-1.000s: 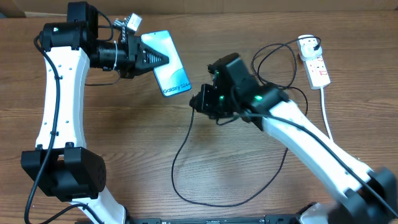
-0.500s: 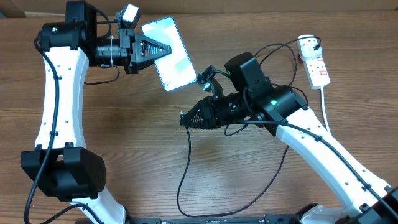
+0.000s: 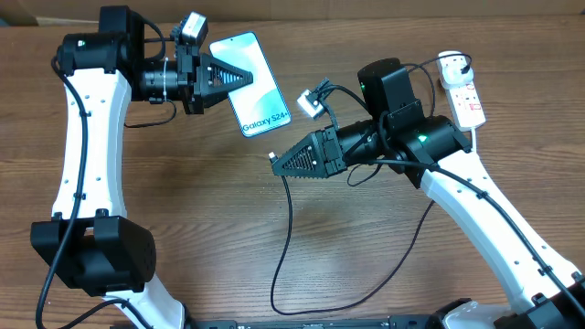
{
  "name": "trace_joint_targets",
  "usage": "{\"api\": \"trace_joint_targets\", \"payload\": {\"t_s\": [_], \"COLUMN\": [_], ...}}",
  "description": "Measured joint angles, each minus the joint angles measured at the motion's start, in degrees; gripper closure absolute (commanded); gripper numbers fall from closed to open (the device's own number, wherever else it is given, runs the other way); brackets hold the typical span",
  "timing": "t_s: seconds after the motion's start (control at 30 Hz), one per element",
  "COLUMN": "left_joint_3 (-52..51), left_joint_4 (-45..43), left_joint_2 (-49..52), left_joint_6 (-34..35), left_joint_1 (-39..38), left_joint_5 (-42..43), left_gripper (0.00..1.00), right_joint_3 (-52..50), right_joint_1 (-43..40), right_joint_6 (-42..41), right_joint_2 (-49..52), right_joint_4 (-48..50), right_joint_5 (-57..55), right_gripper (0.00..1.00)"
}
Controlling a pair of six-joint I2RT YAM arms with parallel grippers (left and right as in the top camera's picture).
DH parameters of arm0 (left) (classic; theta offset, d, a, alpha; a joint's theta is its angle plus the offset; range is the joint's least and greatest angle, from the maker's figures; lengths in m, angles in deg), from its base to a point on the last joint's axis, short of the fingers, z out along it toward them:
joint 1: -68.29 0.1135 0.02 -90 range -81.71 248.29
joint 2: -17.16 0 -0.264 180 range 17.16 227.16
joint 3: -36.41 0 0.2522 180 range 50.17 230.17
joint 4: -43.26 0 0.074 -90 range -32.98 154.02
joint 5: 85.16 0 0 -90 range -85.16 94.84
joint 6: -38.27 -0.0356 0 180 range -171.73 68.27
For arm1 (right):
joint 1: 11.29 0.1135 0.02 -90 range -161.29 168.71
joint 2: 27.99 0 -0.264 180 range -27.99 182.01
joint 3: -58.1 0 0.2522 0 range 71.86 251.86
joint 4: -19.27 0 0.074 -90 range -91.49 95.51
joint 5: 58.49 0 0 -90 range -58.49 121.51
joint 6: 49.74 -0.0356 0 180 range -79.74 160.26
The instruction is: Plug charger to phone and switch on socket
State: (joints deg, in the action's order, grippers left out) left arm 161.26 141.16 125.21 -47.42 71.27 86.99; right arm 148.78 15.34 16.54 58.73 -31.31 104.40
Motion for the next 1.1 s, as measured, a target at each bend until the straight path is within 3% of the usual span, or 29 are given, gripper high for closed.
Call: {"api": "trace_joint_targets", "payload": {"t_s": [0.4, 1.1], "left_joint_3": [0.00, 0.00], "left_joint_4": [1.38, 1.57], "left_joint_2": [0.00, 0.00], "left_joint_6": [-0.07, -0.07], "left_joint_1": [-1.90, -2.27], "left_joint_5": [-0.31, -0.26], "left_gripper": [0.96, 0.96], "right_joint_3": [0.00, 0.00], "right_joint_1": [-0.02, -2.51], "right_joint_6": [-4.46, -6.75], "right_joint_2": [0.00, 0.00], "right_joint_4": [7.56, 6.32], "right_joint_5": [3.28, 3.13], "right_gripper": [0.96, 0.96]}}
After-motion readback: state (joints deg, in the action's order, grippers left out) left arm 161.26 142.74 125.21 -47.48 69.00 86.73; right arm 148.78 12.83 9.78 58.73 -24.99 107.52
